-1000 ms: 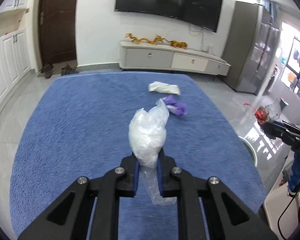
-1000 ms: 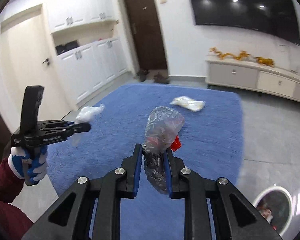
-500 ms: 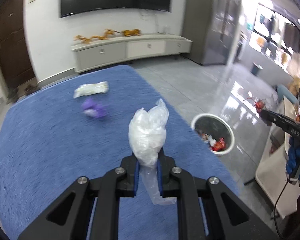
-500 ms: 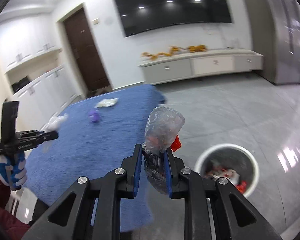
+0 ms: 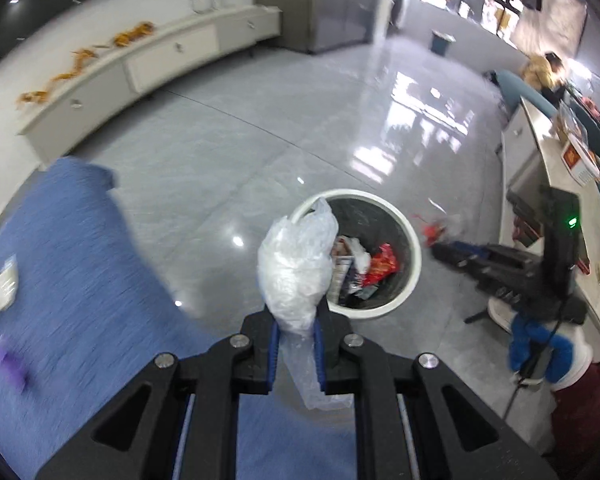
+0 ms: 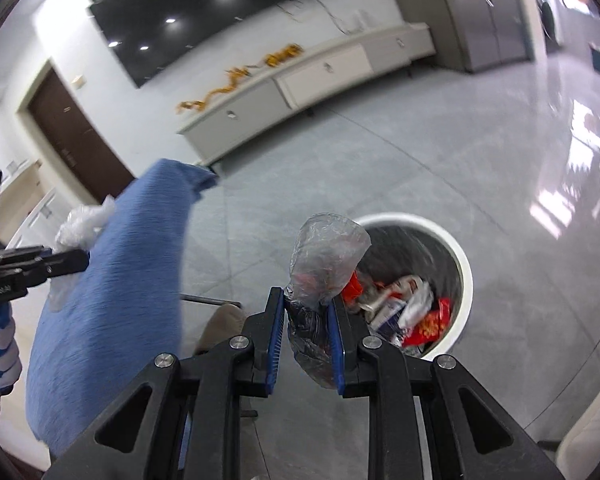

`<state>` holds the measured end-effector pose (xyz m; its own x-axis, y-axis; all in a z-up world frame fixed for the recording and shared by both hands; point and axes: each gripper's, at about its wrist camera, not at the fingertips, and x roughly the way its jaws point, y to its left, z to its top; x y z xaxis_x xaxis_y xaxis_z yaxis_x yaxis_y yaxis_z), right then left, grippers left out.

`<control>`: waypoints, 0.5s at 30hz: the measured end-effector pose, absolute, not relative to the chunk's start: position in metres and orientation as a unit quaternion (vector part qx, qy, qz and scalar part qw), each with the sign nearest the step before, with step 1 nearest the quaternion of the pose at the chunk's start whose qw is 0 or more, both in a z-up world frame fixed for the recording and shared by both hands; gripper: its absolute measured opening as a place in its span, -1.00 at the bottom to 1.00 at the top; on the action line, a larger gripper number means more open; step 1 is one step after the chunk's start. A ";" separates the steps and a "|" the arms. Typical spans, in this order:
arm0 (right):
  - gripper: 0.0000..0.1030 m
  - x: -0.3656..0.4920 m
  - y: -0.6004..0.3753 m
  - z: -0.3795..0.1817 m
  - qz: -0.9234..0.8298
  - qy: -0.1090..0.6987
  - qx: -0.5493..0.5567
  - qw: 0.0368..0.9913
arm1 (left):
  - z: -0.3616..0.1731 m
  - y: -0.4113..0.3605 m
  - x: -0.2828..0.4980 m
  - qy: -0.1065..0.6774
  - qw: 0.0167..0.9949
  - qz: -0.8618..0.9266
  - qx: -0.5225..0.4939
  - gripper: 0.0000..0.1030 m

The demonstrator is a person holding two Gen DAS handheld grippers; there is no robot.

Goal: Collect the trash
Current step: 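Carry both held plastic bags over the trash bin, then open both tools to drop the plastic bags into the bin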

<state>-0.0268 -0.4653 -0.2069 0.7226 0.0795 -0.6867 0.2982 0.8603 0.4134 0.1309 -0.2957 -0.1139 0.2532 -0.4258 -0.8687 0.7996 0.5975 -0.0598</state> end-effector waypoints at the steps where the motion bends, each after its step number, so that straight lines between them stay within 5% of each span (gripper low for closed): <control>1: -0.60 -0.022 -0.470 -0.216 -0.065 0.372 0.265 0.887 | -0.122 -0.312 0.138 0.469 0.759 -0.403 0.206 -0.73; 12: -0.52 0.033 -0.511 -0.290 -0.097 0.420 0.301 0.850 | -0.192 -0.416 0.183 0.522 0.707 -0.431 0.205 -0.67; 15: -0.47 0.041 -0.518 -0.303 -0.104 0.433 0.303 0.842 | -0.206 -0.433 0.192 0.536 0.698 -0.433 0.197 -0.49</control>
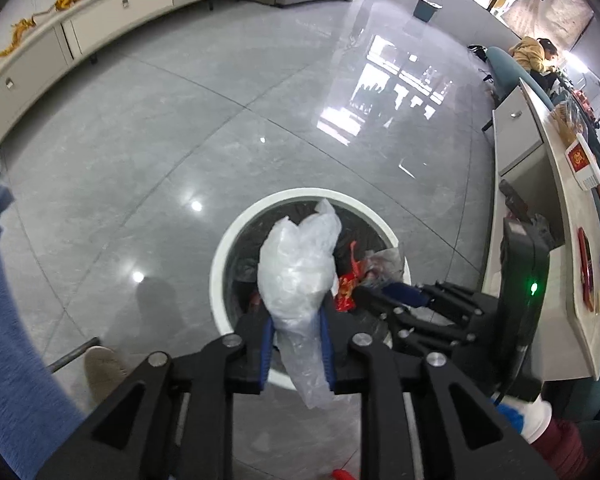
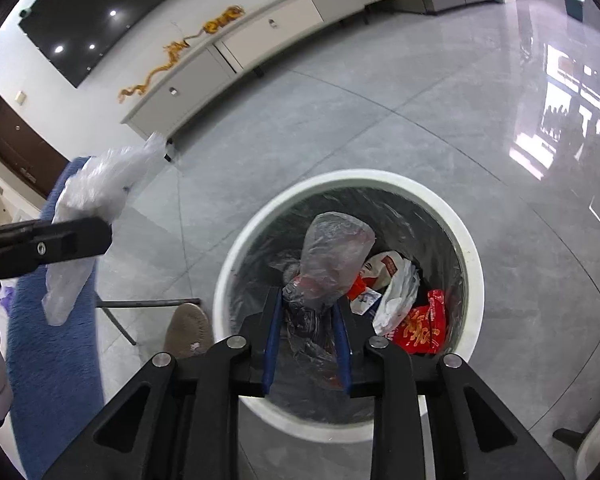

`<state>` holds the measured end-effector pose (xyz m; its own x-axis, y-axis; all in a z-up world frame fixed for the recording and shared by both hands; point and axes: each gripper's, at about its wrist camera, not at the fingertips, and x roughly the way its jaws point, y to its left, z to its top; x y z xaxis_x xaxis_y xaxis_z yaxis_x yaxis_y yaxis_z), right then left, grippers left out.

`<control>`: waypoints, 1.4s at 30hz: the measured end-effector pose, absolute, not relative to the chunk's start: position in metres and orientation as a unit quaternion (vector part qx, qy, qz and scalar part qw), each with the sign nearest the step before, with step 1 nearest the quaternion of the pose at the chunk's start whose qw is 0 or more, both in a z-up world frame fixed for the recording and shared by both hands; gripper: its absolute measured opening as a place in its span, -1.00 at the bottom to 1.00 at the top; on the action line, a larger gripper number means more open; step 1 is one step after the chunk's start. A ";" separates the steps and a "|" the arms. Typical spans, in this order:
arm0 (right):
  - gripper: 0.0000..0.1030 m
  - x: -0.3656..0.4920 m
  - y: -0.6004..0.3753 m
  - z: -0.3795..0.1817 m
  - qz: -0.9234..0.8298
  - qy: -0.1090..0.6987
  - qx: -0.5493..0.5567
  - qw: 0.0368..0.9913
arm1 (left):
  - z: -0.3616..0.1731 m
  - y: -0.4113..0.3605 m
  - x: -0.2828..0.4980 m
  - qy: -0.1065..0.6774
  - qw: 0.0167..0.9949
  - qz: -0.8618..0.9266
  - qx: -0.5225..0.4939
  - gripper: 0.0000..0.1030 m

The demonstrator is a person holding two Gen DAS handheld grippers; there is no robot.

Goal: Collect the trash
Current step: 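Open both tools to drop the plastic bags into the bin, then move both open tools back toward the purple wrapper and white-gold wrapper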

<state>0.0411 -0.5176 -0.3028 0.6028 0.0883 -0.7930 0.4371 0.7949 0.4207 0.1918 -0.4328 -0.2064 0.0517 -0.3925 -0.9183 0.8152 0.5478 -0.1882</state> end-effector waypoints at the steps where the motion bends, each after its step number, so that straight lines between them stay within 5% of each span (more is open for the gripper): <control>1: -0.44 0.043 -0.519 -0.306 -0.107 0.436 0.303 0.841 | -0.211 -0.437 0.194 0.538 0.696 -0.433 0.196 -0.27; 3: -0.33 0.049 -0.523 -0.313 -0.111 0.442 0.304 0.837 | -0.216 -0.443 0.194 0.535 0.701 -0.430 0.193 -0.02; 8: -0.08 0.052 -0.526 -0.321 -0.118 0.452 0.296 0.833 | -0.218 -0.446 0.195 0.532 0.707 -0.431 0.178 -0.02; 17: -0.06 0.045 -0.516 -0.293 -0.111 0.438 0.277 0.848 | -0.148 -0.384 0.172 0.437 0.776 -0.426 0.158 -0.02; 29: -0.06 0.026 -0.438 -0.164 -0.034 0.364 0.184 0.912 | -0.073 -0.191 0.153 0.388 0.855 -0.316 0.134 -0.02; 42: -0.04 0.042 -0.337 -0.067 0.058 0.324 0.110 0.938 | -0.084 0.003 0.169 0.416 0.892 -0.176 0.024 0.10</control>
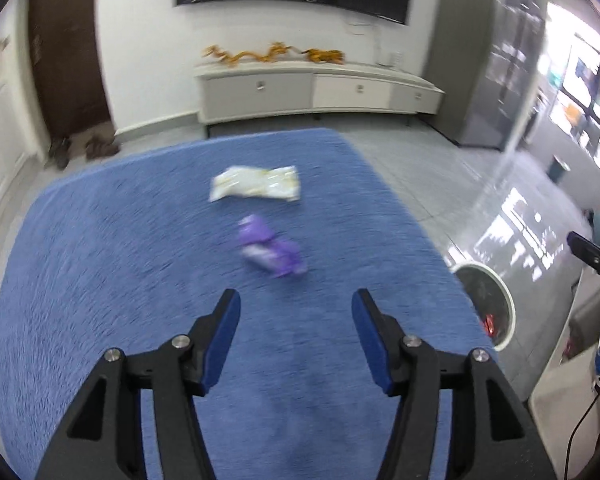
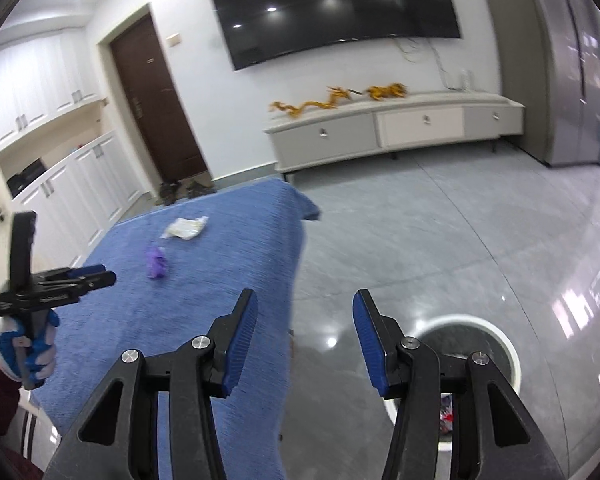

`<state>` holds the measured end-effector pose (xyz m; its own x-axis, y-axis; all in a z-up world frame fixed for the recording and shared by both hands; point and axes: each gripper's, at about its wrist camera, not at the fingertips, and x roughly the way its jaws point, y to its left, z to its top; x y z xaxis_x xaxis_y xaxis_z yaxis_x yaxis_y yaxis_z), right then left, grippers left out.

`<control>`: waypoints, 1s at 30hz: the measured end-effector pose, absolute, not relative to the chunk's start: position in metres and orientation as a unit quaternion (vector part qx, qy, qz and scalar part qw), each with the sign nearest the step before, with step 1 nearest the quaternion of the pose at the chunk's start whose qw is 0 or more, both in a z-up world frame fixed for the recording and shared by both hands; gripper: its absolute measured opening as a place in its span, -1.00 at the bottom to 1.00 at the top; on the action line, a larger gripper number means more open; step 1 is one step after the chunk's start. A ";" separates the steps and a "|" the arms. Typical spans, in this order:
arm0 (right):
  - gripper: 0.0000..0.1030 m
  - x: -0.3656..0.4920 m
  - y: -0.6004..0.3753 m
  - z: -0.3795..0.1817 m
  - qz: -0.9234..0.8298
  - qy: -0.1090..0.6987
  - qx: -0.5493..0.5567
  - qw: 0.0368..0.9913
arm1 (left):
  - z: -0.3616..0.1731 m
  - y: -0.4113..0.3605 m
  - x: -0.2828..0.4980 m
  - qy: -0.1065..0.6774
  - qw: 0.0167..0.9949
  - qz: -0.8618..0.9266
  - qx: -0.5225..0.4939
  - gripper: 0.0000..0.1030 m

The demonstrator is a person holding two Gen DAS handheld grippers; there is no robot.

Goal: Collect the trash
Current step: 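Move both open tools back toward the purple wrapper and white-gold wrapper, then grasp the purple wrapper with the left tool while the right tool grasps the white-and-gold wrapper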

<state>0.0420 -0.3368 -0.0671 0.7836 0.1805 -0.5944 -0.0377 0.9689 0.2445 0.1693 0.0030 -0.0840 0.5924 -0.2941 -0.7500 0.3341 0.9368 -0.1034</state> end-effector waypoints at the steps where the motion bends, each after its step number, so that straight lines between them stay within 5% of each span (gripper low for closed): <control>1: -0.03 0.049 -0.329 -0.063 0.066 0.324 0.103 0.938 | -0.086 0.010 0.173 0.420 0.891 -0.171 0.017 0.10; 16: 0.05 0.158 -0.259 -0.073 0.143 0.356 0.047 0.922 | -0.131 -0.008 0.263 0.467 0.869 -0.163 -0.028 0.08; 22: 0.06 0.205 -0.223 -0.087 0.183 0.371 0.024 0.910 | -0.145 -0.002 0.272 0.468 0.867 -0.166 -0.037 -0.26; 30: 0.09 0.251 -0.166 -0.104 0.234 0.385 -0.009 0.893 | -0.135 0.026 0.263 0.447 0.875 -0.177 -0.053 -0.34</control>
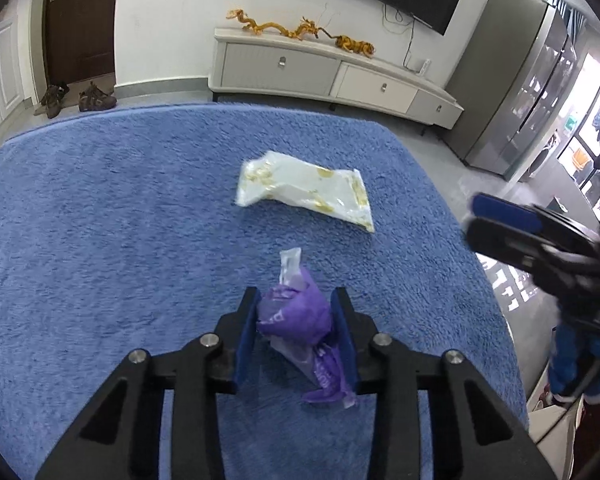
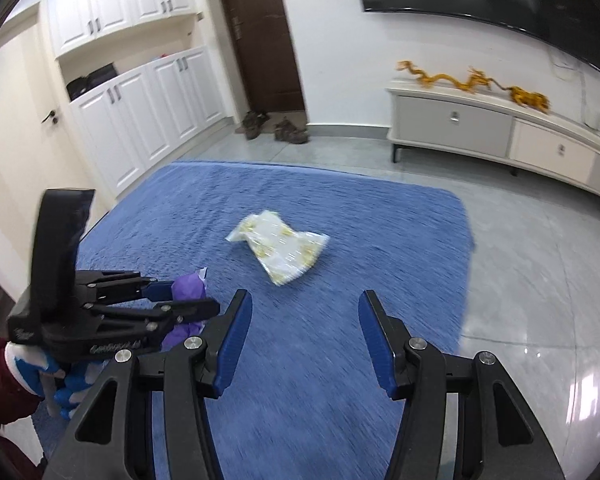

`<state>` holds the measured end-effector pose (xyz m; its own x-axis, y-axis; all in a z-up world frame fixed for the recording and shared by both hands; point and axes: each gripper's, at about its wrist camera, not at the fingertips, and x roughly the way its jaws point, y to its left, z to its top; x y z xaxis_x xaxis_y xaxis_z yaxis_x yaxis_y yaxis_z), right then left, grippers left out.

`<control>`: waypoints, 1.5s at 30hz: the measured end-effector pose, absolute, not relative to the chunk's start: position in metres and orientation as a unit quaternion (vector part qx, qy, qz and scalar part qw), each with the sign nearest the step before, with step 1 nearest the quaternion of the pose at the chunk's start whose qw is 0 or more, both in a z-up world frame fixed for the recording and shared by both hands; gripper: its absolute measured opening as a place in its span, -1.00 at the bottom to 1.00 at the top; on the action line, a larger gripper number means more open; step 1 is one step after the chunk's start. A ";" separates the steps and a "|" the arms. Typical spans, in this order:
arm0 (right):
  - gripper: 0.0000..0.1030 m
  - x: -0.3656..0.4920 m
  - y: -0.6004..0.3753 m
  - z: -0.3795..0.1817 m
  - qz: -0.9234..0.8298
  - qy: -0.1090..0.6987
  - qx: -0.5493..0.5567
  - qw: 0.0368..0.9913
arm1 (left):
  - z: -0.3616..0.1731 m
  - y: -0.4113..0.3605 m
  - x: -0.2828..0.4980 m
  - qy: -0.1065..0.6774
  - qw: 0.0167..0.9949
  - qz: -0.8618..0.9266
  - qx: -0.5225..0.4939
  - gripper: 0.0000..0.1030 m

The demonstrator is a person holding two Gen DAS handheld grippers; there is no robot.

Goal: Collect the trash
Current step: 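Grasp the purple wrapper with the left tool while the right tool grasps the white-and-gold wrapper, then carry the purple and white-and-gold wrappers over the trash bin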

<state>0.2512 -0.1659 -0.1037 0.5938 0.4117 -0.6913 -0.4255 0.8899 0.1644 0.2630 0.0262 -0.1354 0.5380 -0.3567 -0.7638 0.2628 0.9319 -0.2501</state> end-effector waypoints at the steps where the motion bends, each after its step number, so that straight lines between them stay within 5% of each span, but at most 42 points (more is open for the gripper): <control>1: 0.13 0.257 -0.158 -0.105 0.241 0.386 -0.014 0.890 | -0.133 0.030 0.261 0.444 0.877 -0.175 -0.053 -0.34; 16: 0.29 0.336 -0.073 -0.140 0.264 0.431 -0.139 0.852 | -0.116 0.118 0.227 0.415 0.896 -0.126 -0.094 -0.34; 18: 0.18 0.341 -0.070 -0.146 0.258 0.438 -0.152 0.848 | -0.116 0.122 0.225 0.414 0.897 -0.123 -0.097 -0.34; 20: -0.28 0.345 -0.068 -0.149 0.257 0.444 -0.159 0.844 | -0.117 0.127 0.221 0.412 0.898 -0.118 -0.097 -0.34; 25: -0.70 0.332 -0.069 -0.147 0.261 0.440 -0.144 0.847 | -0.116 0.138 0.209 0.406 0.902 -0.106 -0.101 -0.34; 45: -0.82 0.132 -0.112 -0.085 0.278 0.380 -0.003 0.882 | -0.084 0.131 0.099 0.380 0.920 -0.086 -0.032 -0.37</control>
